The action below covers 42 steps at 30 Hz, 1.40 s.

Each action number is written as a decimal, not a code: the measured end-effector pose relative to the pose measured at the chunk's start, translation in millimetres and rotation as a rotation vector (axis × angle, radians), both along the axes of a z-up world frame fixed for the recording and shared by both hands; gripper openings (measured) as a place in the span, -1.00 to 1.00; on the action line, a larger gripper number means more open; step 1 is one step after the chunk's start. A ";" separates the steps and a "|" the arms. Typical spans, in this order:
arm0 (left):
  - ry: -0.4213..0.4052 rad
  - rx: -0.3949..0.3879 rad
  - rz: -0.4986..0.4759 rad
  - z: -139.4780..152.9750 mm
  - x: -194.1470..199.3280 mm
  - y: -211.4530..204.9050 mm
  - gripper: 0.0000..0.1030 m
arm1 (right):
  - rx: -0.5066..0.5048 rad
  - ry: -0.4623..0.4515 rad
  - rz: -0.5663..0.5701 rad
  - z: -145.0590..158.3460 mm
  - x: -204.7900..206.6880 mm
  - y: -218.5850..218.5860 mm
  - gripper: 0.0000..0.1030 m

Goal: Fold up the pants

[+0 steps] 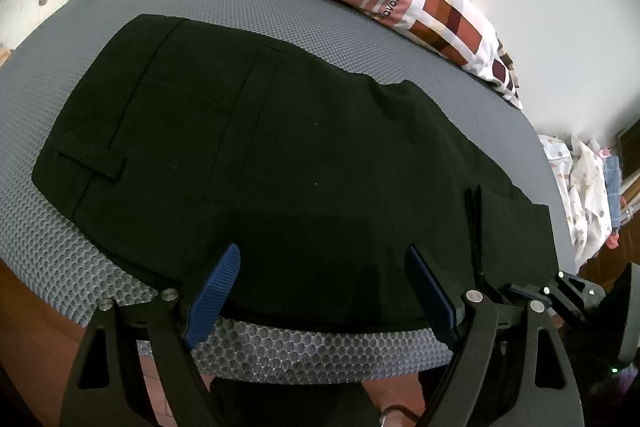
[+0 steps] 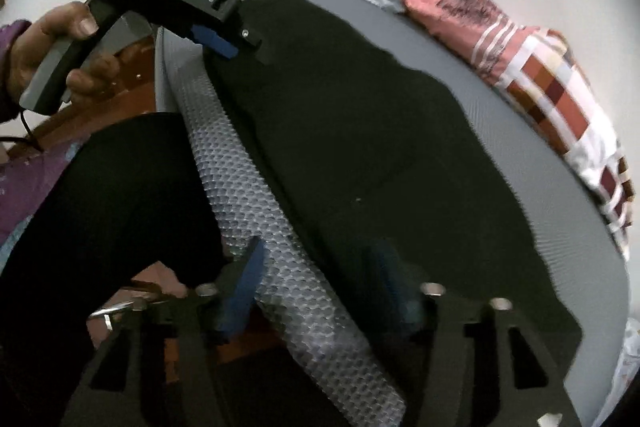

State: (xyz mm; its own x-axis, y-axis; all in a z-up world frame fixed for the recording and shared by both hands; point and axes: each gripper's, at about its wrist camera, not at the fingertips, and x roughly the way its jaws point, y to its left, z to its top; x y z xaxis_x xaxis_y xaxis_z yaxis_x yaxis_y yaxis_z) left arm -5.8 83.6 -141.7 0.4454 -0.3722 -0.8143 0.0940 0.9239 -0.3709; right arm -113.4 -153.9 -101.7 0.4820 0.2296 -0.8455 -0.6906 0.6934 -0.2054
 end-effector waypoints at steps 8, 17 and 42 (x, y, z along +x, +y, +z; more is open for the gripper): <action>-0.001 0.004 -0.003 -0.4 0.6 0.3 0.65 | 0.064 0.043 -0.041 3.1 7.8 -10.4 -0.45; -0.001 0.008 -0.005 -0.3 0.8 0.5 0.65 | 0.207 0.115 -0.121 10.3 19.2 -25.5 -0.72; 0.016 -0.034 0.015 -1.3 1.2 5.3 0.65 | 0.208 -0.023 -0.256 18.8 20.1 -21.8 -0.88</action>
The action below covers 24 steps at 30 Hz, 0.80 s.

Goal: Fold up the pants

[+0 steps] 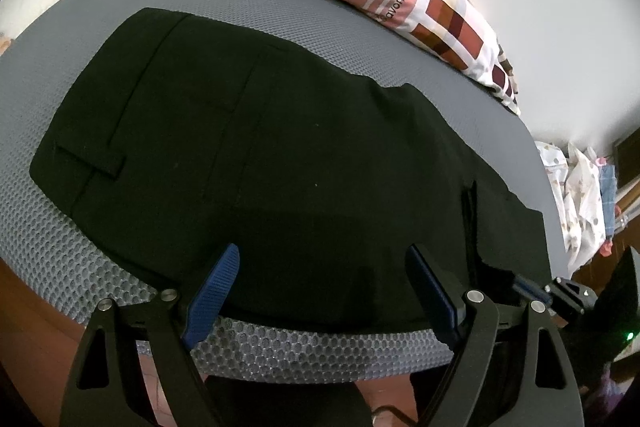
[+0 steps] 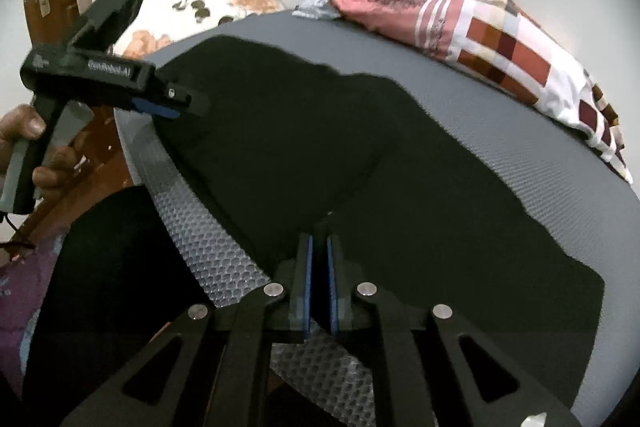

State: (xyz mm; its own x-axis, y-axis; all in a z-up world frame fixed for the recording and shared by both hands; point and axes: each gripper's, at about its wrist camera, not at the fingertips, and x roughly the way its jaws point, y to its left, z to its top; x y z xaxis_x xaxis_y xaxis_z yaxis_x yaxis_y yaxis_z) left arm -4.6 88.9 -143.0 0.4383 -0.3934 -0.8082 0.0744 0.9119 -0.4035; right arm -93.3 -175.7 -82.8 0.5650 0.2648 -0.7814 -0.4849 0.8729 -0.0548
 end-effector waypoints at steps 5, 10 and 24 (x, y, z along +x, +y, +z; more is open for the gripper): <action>0.003 0.000 0.000 0.3 -0.1 0.8 0.65 | 0.098 -0.025 -0.118 23.0 14.8 -28.1 -0.89; 0.010 -0.025 0.013 0.1 0.3 3.5 0.65 | 0.091 -0.258 -0.232 74.9 11.0 -46.9 -0.89; 0.010 -0.013 0.009 0.8 -0.9 1.9 0.65 | -0.038 -0.018 0.030 -9.7 -6.7 10.8 -0.83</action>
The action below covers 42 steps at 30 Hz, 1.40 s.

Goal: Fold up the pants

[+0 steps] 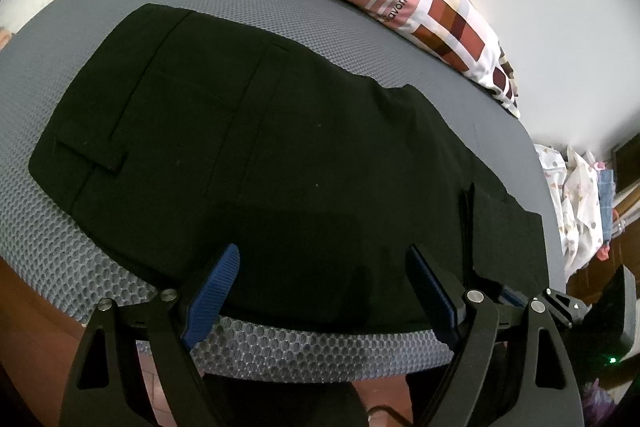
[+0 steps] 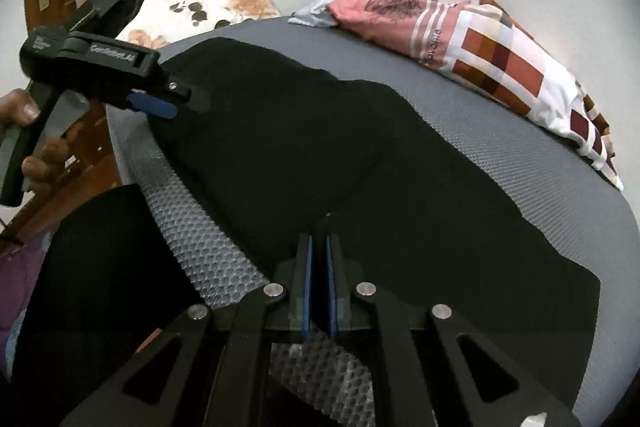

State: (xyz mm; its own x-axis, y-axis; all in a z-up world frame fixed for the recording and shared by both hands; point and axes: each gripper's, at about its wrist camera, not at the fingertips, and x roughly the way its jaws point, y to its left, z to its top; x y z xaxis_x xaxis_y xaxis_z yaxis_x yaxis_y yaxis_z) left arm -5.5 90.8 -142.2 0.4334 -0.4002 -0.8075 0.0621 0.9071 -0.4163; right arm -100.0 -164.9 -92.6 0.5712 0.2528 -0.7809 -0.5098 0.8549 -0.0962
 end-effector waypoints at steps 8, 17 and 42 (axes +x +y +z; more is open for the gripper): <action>0.007 -0.015 0.005 0.6 1.9 2.0 0.65 | 0.223 0.136 0.017 18.7 -2.8 -25.6 -0.58; -0.001 -0.005 0.021 7.7 5.2 9.8 0.65 | 0.386 0.114 -0.209 32.7 17.1 -91.2 -0.54; 0.040 0.058 -0.073 -7.4 122.4 131.9 0.65 | 0.347 0.194 -0.210 -8.3 5.2 -64.3 -0.52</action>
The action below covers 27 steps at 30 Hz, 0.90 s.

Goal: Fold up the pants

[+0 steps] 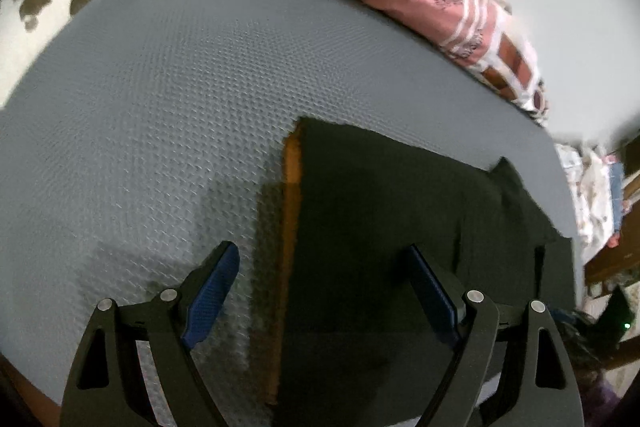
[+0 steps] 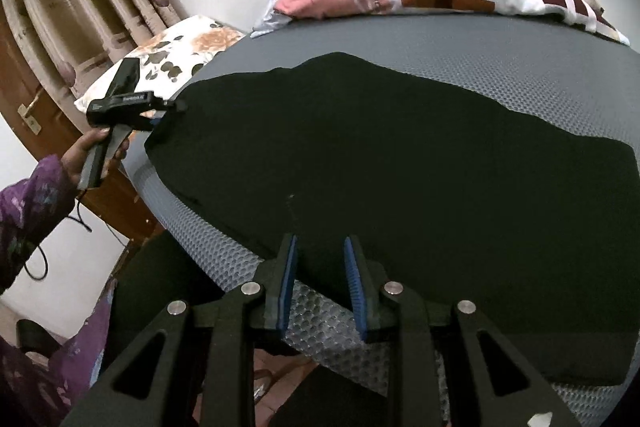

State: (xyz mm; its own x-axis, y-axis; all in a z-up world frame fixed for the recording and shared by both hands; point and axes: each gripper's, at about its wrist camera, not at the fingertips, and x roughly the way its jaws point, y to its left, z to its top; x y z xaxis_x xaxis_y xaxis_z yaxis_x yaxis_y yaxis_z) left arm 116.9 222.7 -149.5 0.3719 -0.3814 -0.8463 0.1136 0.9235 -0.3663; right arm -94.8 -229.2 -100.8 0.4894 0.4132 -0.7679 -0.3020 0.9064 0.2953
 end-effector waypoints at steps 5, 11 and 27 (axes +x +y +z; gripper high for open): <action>0.029 -0.029 -0.142 -5.9 2.6 -15.1 0.66 | 0.002 0.011 -0.006 -3.9 3.0 0.4 -0.44; 0.045 -0.044 -0.208 -5.5 11.7 -23.6 -0.21 | 0.022 0.010 -0.018 -4.9 2.6 2.7 -0.35; -0.173 -0.192 -0.360 132.7 -69.9 -147.3 -0.65 | 0.389 0.037 -0.158 3.7 24.8 -44.1 -0.32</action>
State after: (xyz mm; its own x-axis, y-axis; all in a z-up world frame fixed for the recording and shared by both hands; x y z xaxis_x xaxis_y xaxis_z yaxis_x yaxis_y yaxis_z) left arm 47.0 75.4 -16.9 0.3167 -0.6568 -0.6843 0.4907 0.7309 -0.4744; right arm -69.9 -273.2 -97.1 0.5446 0.5983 -0.5878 -0.1512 0.7593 0.6329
